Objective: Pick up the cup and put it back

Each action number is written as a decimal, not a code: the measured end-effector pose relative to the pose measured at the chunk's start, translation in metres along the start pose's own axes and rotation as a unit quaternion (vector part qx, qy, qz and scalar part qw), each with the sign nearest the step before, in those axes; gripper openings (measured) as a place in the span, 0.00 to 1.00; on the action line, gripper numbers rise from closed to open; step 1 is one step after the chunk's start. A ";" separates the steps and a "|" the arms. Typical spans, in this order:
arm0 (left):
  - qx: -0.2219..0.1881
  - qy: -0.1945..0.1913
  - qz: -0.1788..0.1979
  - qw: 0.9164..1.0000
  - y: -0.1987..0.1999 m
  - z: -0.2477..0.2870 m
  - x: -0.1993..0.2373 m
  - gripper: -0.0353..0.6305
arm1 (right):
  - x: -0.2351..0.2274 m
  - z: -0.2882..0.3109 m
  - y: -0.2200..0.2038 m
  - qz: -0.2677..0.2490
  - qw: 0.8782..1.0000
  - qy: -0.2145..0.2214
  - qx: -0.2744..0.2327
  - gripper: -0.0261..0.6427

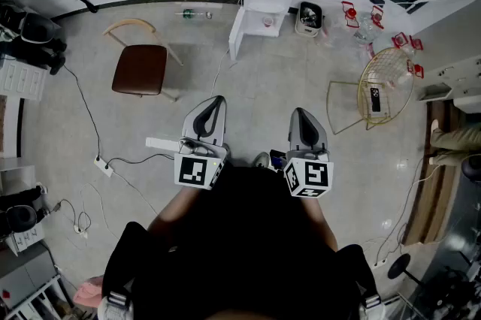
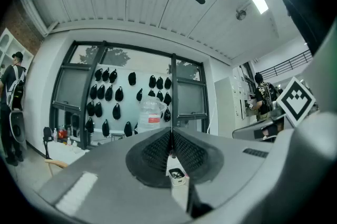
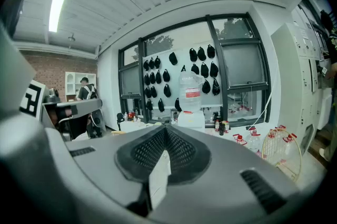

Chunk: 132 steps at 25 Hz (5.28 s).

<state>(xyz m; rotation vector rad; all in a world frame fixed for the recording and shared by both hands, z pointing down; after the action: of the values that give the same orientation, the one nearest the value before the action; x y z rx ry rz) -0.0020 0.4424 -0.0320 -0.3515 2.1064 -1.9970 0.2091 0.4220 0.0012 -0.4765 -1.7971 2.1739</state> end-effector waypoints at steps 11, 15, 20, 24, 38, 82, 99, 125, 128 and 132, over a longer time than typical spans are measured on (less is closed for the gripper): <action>0.004 -0.001 -0.006 1.000 -0.003 -0.004 -0.002 0.07 | 0.001 -0.003 -0.002 0.000 1.000 -0.002 0.001 0.03; 0.001 -0.001 -0.013 1.000 -0.002 -0.001 -0.002 0.07 | 0.002 -0.001 0.001 0.000 1.000 -0.003 -0.005 0.03; -0.001 -0.006 -0.009 1.000 0.000 -0.002 0.001 0.07 | 0.005 0.003 0.004 0.003 1.000 0.000 -0.014 0.21; 0.003 -0.005 -0.013 1.000 -0.003 -0.003 0.005 0.07 | 0.009 0.010 -0.008 0.000 1.000 0.001 0.016 0.36; -0.002 -0.024 -0.015 1.000 -0.006 -0.013 0.061 0.07 | 0.056 0.032 -0.013 0.001 0.999 -0.028 0.024 0.37; 0.055 0.035 -0.033 0.997 -0.105 0.336 0.116 0.07 | -0.154 0.399 -0.055 0.011 0.996 0.032 0.088 0.37; 0.057 0.018 -0.057 0.997 -0.267 0.442 0.198 0.07 | -0.179 0.556 -0.209 0.000 0.991 0.006 0.130 0.37; -0.008 -0.018 -0.036 0.999 -0.643 0.575 0.243 0.07 | -0.263 0.764 -0.574 -0.027 0.996 0.004 0.090 0.39; -0.006 -0.035 -0.041 0.999 -0.662 0.578 0.237 0.07 | -0.269 0.777 -0.604 -0.017 0.996 0.004 0.083 0.40; -0.016 -0.022 -0.055 0.998 -0.674 0.578 0.240 0.07 | -0.275 0.796 -0.631 -0.014 0.996 -0.004 0.088 0.41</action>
<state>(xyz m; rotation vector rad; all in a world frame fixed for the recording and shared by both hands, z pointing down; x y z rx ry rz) -0.0295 -0.2148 0.6107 -0.5241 2.1380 -1.9957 0.1254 -0.2825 0.7781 -0.4021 -1.5871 2.2912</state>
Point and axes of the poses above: the fingertips, and each gripper's own axes: z forward along the fingers, x to its left, y out of its top, the point moved 4 cm from there along -z, backward along the fingers, and after that the axes turned 2 degrees about -x, right-handed, at the moved point
